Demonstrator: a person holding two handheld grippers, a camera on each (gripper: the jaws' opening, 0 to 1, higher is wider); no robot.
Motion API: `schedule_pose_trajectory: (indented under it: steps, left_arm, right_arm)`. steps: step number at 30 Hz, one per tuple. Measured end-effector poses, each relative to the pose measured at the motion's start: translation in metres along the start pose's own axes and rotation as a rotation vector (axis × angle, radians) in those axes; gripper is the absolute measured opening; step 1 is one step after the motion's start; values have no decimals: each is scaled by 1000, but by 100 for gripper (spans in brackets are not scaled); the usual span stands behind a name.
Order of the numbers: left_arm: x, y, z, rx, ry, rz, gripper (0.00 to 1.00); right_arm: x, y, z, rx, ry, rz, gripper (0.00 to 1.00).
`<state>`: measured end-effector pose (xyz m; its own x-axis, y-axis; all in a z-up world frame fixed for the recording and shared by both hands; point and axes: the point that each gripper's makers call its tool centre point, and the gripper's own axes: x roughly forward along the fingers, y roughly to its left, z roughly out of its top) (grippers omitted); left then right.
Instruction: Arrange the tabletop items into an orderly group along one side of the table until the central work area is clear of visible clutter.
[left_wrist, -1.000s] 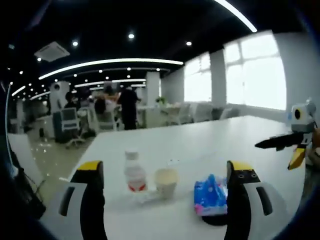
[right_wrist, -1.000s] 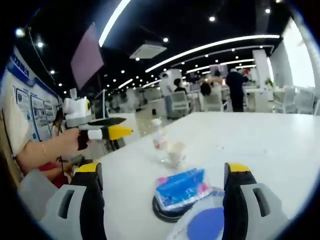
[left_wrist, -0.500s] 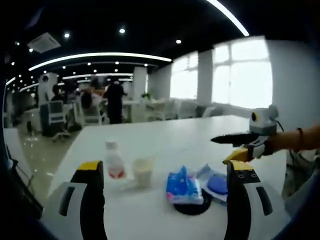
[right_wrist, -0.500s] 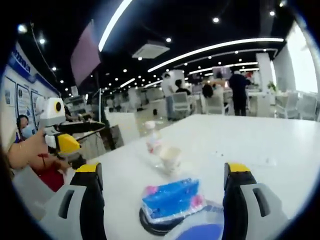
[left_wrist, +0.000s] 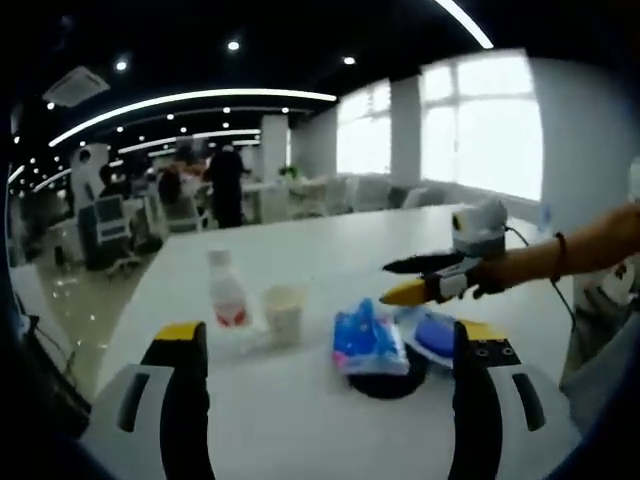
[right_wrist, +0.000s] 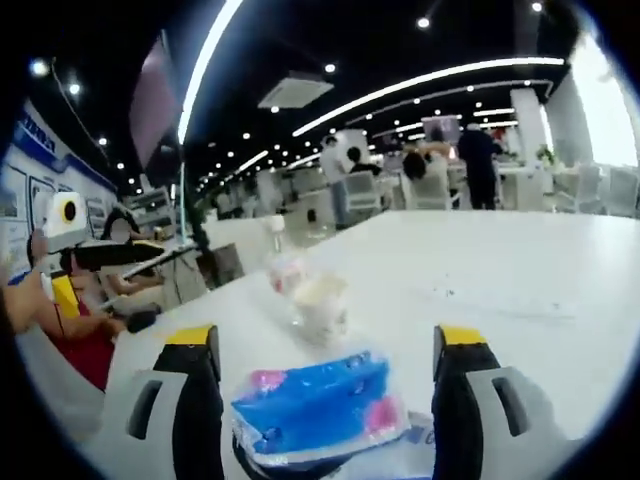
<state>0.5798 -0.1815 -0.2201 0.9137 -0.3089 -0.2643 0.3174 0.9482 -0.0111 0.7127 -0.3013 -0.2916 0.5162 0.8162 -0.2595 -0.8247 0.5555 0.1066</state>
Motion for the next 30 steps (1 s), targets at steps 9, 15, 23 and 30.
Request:
schedule_pose_trajectory:
  steps: [9,15,23,30]
  left_arm:
    - [1,17,-3,-15,-9,19,98]
    - [-2,29,-6,-16,-12,55,94]
    - [-6,39,-1,45,-19,113,94]
    - [-3,34,-4,7,-12,67,93]
  right_arm:
    - [20,-13,-30,25,41,0,69]
    - [34,-16,-42,11,58,9,56]
    - [38,-14,-60,-11,111,16,39]
    - [38,-20,-65,-32,141,-37,18]
